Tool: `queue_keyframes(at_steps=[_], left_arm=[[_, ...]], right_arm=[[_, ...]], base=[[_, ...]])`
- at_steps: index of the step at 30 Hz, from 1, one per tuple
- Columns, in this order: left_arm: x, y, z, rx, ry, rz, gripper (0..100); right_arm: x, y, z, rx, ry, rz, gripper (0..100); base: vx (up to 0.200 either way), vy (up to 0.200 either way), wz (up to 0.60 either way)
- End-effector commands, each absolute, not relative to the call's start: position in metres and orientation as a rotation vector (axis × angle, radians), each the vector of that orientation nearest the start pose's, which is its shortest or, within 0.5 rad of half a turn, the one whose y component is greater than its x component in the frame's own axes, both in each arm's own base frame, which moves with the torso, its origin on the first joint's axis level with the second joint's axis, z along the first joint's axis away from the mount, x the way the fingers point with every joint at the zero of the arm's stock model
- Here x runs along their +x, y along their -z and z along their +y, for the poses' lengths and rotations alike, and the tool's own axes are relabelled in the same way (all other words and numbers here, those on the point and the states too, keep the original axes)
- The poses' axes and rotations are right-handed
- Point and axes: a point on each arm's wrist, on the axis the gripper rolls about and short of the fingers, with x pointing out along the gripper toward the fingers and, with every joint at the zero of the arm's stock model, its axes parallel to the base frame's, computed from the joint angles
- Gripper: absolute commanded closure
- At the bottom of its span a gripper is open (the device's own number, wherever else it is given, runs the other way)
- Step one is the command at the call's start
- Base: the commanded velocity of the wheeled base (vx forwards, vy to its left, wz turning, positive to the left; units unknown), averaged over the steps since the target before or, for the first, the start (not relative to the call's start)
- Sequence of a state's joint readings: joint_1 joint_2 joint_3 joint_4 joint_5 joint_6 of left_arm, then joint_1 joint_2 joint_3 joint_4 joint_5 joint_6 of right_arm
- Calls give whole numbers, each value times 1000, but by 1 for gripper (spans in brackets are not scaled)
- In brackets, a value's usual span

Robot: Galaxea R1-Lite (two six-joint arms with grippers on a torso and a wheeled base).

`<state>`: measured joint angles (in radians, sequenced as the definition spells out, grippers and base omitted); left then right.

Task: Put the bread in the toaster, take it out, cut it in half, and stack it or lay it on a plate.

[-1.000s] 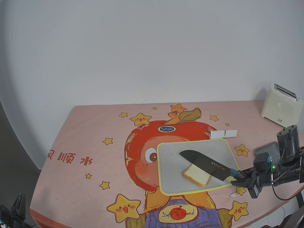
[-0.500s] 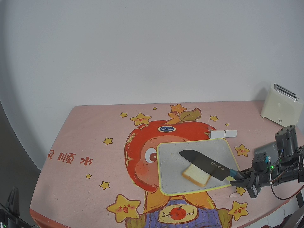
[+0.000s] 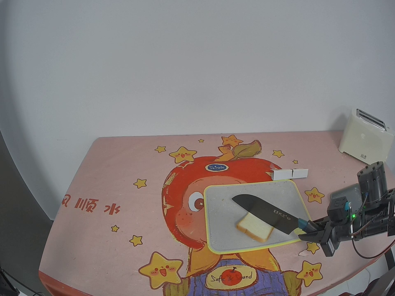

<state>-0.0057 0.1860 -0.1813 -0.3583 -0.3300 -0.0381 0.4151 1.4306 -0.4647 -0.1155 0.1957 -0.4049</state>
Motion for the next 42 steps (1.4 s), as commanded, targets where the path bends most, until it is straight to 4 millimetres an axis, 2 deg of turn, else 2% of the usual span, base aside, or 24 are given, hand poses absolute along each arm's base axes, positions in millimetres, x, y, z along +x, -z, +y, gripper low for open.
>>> queue_keyframes(at_steps=[1,4,6,10,12,15,17,19,20,21,23,27,30,35,42], left_arm=[[70,-188,-14,-15,666,11,100],[107,-192,-17,12,726,-8,100],[128,-200,-27,32,794,-67,100],[154,-213,-68,-13,946,-132,100],[159,-212,-99,-60,983,-119,100],[154,-197,-152,-98,1029,-65,100],[156,-183,-174,-114,1017,-32,100],[159,-174,-181,-115,1016,-21,100],[161,-159,-193,-96,1054,-13,100],[160,-153,-201,-100,1085,-19,100],[165,-148,-214,-112,1110,-46,100],[189,-140,-246,-119,1071,-66,100],[188,-144,-257,-139,1021,-83,100],[193,-140,-262,-102,971,1,100],[207,-145,-266,-86,901,51,100]], right_arm=[[170,-120,80,-462,-742,731,100],[171,-120,80,-461,-741,732,100],[172,-119,81,-461,-743,735,100],[174,-116,82,-462,-744,751,100],[174,-116,82,-462,-744,754,100],[173,-116,81,-462,-744,751,100],[173,-116,81,-462,-744,751,100],[173,-116,81,-462,-744,751,100],[172,-117,81,-462,-743,749,100],[172,-117,81,-462,-743,747,100],[172,-117,81,-462,-743,746,100],[170,-116,80,-463,-744,749,100],[170,-116,80,-463,-744,747,100],[170,-117,80,-465,-744,745,100],[169,-117,80,-465,-744,745,100]], base=[[0,0,0],[0,0,0],[0,0,0],[0,0,0],[0,0,0],[0,0,0],[0,0,0],[0,0,0],[0,0,0],[0,0,0],[0,0,0],[0,0,0],[0,0,0],[0,0,0],[0,0,0]])
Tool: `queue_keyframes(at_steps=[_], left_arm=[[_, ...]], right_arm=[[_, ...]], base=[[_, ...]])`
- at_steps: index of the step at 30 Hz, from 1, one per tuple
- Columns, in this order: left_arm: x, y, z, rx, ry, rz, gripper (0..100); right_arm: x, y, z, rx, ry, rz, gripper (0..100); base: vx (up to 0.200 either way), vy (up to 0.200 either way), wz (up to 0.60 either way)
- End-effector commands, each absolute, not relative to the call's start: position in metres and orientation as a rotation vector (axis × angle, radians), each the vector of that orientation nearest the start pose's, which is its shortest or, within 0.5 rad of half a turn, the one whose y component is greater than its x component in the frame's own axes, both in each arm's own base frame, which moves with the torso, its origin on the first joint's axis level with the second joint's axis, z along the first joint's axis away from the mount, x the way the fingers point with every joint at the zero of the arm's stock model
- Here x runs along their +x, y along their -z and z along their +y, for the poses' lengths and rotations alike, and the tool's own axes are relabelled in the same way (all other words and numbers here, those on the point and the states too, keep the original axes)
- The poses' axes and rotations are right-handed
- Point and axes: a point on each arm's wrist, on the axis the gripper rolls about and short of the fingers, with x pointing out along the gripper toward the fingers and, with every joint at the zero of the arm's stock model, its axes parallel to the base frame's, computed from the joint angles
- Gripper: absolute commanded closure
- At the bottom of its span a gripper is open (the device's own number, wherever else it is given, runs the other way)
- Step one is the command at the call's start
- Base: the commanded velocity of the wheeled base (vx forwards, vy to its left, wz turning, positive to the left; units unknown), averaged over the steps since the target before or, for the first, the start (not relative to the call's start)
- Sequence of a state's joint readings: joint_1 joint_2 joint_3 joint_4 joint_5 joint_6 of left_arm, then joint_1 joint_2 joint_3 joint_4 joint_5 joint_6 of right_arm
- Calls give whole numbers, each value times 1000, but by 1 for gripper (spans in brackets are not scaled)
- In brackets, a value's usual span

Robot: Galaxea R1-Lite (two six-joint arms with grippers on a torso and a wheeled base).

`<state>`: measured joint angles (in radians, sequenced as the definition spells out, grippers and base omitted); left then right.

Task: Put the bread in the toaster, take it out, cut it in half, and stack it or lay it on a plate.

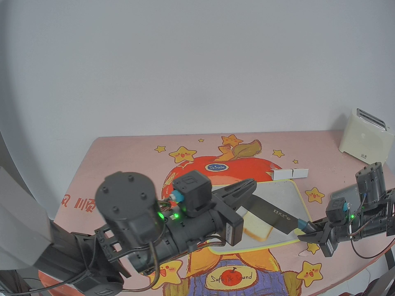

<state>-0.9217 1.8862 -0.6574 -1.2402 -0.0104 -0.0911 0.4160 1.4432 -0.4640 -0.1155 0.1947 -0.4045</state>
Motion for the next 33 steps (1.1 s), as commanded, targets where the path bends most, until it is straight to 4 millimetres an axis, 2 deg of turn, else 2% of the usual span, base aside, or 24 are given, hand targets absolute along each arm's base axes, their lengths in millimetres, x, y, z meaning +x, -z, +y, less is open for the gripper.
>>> queue_keyframes(at_steps=[1,6,13,14,15,16,17,23,33], left_arm=[[213,-146,-266,-79,882,65,100],[226,-158,-273,-78,862,78,100],[236,-162,-283,-63,878,116,100],[240,-149,-287,-49,908,157,100],[240,-149,-287,-49,908,157,100],[244,-135,-291,-36,921,190,100],[245,-129,-293,-30,923,204,100],[247,-111,-299,-8,928,250,100],[250,-112,-300,-13,924,243,100]], right_arm=[[169,-117,79,-464,-744,744,100],[169,-119,80,-464,-743,736,100],[169,-119,80,-465,-744,734,100],[169,-119,80,-465,-744,736,100],[169,-119,80,-465,-744,736,100],[169,-119,80,-465,-744,737,100],[169,-119,80,-464,-743,737,100],[170,-121,80,-464,-743,729,100],[169,-120,80,-465,-744,737,100]], base=[[0,0,0],[0,0,0],[0,0,0],[0,0,0],[0,0,0],[0,0,0],[0,0,0],[0,0,0],[0,0,0]])
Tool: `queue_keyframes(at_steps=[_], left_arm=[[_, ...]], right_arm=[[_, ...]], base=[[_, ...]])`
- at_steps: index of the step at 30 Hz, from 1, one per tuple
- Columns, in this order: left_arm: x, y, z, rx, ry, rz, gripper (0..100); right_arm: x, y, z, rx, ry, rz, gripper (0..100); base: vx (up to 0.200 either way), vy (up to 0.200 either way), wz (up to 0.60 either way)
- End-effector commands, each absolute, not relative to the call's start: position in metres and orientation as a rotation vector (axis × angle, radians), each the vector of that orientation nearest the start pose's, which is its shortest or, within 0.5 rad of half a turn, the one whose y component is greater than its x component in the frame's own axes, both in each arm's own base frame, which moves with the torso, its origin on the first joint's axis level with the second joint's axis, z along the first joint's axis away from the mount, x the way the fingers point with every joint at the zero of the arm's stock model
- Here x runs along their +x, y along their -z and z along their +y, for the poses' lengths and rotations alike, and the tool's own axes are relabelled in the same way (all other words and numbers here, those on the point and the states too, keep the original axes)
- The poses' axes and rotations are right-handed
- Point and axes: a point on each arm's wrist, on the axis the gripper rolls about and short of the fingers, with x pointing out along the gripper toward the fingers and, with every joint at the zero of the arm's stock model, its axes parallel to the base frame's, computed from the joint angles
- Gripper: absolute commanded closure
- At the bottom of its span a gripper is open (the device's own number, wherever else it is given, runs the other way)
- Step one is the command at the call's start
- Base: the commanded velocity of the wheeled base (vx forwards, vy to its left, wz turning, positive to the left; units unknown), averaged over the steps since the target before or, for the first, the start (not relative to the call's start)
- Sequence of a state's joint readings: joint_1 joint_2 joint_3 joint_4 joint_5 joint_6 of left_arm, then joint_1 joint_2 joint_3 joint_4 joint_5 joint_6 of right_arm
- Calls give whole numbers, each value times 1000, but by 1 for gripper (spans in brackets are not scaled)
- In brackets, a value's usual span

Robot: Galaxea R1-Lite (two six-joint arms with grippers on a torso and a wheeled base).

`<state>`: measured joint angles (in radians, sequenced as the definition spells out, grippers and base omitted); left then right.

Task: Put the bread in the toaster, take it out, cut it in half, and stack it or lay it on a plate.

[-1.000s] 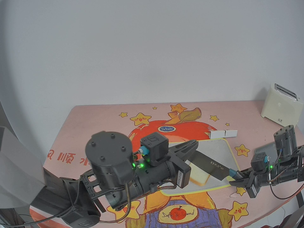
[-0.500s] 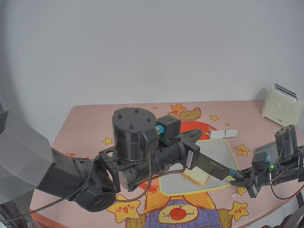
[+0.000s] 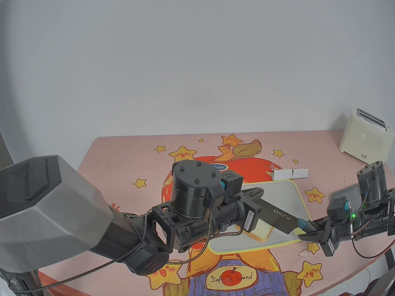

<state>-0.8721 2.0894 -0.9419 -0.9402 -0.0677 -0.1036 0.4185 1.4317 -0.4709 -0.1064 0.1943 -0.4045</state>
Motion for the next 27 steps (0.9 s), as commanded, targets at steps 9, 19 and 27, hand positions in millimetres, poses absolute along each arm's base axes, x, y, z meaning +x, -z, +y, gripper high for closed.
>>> queue_keyframes(at_steps=[9,19,27], left_arm=[[253,-105,-302,-7,920,254,100],[265,-100,-303,-11,898,254,100],[265,-99,-303,-6,899,262,100]], right_arm=[[169,-121,80,-465,-745,731,100],[169,-121,80,-466,-744,732,100],[171,-122,81,-465,-744,724,100]], base=[[0,0,0],[0,0,0],[0,0,0]])
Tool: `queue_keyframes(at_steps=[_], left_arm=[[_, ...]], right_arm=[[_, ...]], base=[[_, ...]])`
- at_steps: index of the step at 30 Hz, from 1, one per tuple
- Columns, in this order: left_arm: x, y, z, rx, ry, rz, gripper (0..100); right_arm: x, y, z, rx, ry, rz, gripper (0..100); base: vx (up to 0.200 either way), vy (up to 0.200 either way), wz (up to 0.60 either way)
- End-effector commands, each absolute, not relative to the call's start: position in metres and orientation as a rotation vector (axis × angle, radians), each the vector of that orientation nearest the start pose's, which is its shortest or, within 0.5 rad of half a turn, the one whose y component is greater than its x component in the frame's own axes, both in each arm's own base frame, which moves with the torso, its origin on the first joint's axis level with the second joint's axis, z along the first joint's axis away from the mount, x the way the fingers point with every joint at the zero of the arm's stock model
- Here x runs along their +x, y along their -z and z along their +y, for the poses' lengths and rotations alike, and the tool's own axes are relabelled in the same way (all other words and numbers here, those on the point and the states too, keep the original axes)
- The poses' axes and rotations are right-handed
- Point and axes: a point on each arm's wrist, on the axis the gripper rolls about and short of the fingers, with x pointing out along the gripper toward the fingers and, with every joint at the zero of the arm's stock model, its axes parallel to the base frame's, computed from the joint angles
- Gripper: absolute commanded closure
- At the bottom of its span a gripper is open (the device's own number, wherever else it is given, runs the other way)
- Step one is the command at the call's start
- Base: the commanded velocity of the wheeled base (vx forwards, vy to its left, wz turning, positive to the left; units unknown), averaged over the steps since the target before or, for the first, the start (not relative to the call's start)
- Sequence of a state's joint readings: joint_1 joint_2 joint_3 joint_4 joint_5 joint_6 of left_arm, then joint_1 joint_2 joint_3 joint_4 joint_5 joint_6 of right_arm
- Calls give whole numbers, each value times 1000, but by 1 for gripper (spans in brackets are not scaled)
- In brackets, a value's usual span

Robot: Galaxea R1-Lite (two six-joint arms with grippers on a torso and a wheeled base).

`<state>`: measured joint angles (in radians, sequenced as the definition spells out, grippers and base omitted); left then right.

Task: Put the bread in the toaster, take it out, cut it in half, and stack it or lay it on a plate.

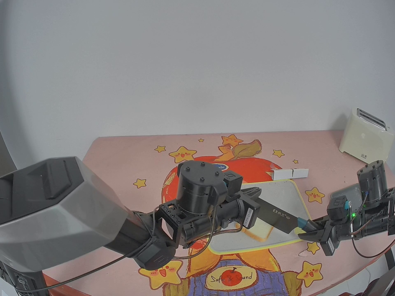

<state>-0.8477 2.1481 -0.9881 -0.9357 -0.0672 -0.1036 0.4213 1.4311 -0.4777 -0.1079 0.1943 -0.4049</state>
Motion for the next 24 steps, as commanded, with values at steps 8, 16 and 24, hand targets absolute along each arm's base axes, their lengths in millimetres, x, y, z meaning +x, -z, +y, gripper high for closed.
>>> queue_keyframes(at_steps=[8,16,24], left_arm=[[267,-87,-304,3,894,288,100],[270,-82,-301,7,880,302,100],[272,-84,-301,5,874,296,100]], right_arm=[[171,-123,81,-465,-745,721,100],[172,-125,82,-464,-742,712,100],[172,-123,82,-464,-743,730,100]], base=[[0,0,0],[0,0,0],[0,0,0]])
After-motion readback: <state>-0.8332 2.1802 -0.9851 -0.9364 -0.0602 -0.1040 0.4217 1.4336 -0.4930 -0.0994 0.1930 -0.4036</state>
